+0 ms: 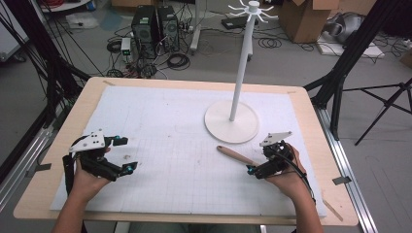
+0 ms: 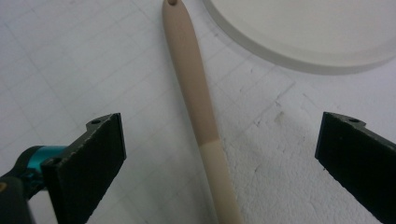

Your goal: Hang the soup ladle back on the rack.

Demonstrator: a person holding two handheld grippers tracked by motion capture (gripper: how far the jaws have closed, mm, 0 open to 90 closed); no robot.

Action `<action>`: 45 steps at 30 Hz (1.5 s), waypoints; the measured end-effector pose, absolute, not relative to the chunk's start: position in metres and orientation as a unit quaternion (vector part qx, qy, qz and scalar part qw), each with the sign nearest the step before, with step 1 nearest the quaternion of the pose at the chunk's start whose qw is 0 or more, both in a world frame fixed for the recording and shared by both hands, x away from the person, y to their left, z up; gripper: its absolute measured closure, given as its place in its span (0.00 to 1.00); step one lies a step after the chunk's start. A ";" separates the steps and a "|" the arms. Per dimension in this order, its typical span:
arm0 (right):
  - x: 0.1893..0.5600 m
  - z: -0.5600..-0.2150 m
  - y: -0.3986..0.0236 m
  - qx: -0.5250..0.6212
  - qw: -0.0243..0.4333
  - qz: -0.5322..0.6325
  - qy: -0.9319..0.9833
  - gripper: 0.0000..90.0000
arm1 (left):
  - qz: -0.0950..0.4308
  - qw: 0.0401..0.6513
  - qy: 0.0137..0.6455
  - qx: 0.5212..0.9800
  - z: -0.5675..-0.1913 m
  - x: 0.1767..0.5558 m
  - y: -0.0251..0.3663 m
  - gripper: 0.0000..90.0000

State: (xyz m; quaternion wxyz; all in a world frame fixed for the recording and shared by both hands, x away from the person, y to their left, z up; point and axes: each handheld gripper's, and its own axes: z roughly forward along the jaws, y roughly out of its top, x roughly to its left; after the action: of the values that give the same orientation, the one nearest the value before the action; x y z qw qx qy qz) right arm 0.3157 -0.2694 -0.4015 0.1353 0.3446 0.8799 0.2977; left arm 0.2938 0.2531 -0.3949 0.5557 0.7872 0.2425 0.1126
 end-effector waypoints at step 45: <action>0.329 -0.418 -0.261 0.333 0.070 0.233 0.911 0.71 | 0.111 0.549 0.247 0.791 -0.399 0.296 0.252 0.02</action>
State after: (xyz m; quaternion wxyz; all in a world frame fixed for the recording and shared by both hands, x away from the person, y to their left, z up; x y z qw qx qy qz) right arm 0.3288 -0.2613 -0.4180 0.0701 0.3328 0.9111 0.2329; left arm 0.2958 0.2522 -0.3990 0.5490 0.7907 0.2470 0.1114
